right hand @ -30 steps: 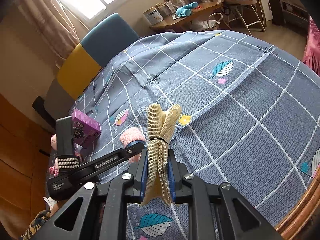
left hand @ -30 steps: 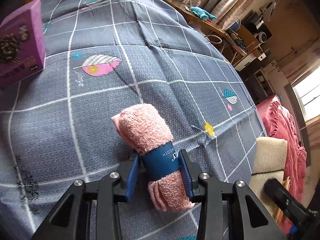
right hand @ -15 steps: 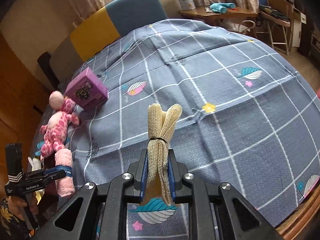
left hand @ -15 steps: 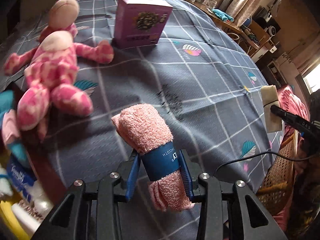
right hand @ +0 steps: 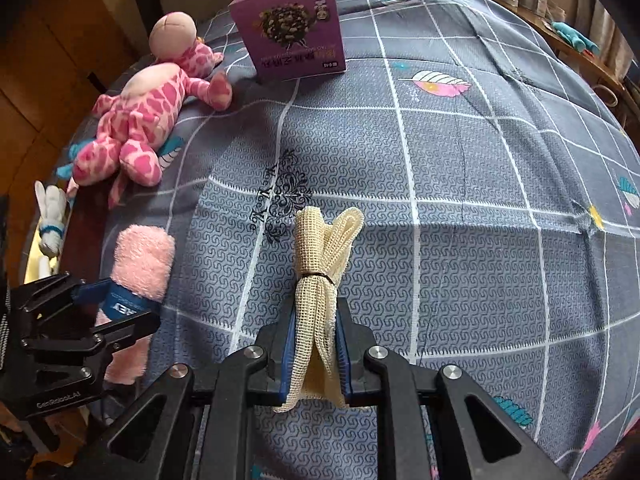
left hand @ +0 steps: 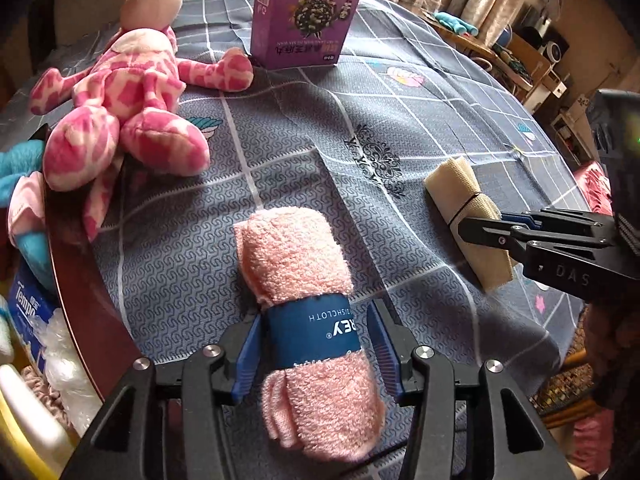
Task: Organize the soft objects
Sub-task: 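Carry the pink towel to the gold tray with the left gripper, then lower the pink towel into the tray and open the left gripper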
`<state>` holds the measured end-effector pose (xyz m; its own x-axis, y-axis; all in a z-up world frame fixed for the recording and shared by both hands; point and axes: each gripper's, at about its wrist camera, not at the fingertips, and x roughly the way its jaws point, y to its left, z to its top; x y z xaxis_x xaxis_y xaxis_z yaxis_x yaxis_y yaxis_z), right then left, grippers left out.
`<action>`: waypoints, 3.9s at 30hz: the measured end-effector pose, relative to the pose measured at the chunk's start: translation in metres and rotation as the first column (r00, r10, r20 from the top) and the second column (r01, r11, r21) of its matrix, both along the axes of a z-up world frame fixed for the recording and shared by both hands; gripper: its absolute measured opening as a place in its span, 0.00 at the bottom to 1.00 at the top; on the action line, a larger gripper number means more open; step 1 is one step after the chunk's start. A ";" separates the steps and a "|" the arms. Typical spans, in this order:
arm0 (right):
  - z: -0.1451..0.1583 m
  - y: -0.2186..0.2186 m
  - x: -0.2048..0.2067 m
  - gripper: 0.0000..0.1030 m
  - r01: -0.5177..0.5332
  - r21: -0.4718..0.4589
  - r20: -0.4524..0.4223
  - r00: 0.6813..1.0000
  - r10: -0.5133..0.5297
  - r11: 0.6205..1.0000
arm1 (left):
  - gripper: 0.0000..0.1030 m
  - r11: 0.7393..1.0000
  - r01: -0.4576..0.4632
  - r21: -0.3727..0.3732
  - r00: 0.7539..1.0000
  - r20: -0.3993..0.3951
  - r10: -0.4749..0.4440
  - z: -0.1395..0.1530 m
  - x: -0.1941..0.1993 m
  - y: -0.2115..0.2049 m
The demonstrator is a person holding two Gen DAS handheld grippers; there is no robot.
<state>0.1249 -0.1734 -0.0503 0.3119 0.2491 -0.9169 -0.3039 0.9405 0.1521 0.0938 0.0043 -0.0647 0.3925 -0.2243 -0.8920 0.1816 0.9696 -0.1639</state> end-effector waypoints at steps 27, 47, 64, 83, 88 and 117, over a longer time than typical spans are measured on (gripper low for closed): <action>-0.010 -0.002 0.004 0.21 0.004 0.004 -0.005 1.000 -0.004 1.000 | 0.33 0.994 -0.105 0.042 0.981 0.170 0.097 0.020 -0.028 0.002; -0.010 0.003 0.000 0.21 -0.034 -0.064 0.053 0.998 0.037 0.997 | 0.33 0.985 -0.169 0.027 0.928 0.340 0.150 0.089 -0.068 0.024; -0.010 0.006 -0.002 0.21 -0.049 -0.090 0.073 0.996 0.056 0.995 | 0.33 0.935 -0.355 0.023 0.864 0.389 0.319 0.107 -0.095 0.090; -0.009 0.006 -0.003 0.21 -0.047 -0.098 0.085 0.995 0.055 0.994 | 0.33 0.842 -0.539 0.032 0.795 0.348 0.496 0.088 -0.124 0.166; -0.009 0.006 -0.003 0.21 -0.049 -0.101 0.086 0.995 0.058 0.994 | 0.33 0.815 -0.578 0.027 0.780 0.312 0.543 0.077 -0.130 0.186; -0.011 0.005 -0.004 0.21 -0.037 -0.097 0.090 0.995 0.045 0.995 | 0.53 0.692 -0.721 0.040 0.686 0.184 0.704 0.018 -0.128 0.262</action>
<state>0.1212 -0.1687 -0.0609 0.3871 0.1760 -0.9051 -0.3510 0.9358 0.0319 -0.0343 0.2660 -0.0468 0.5193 0.2640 -0.8128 -0.5584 0.8248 -0.0889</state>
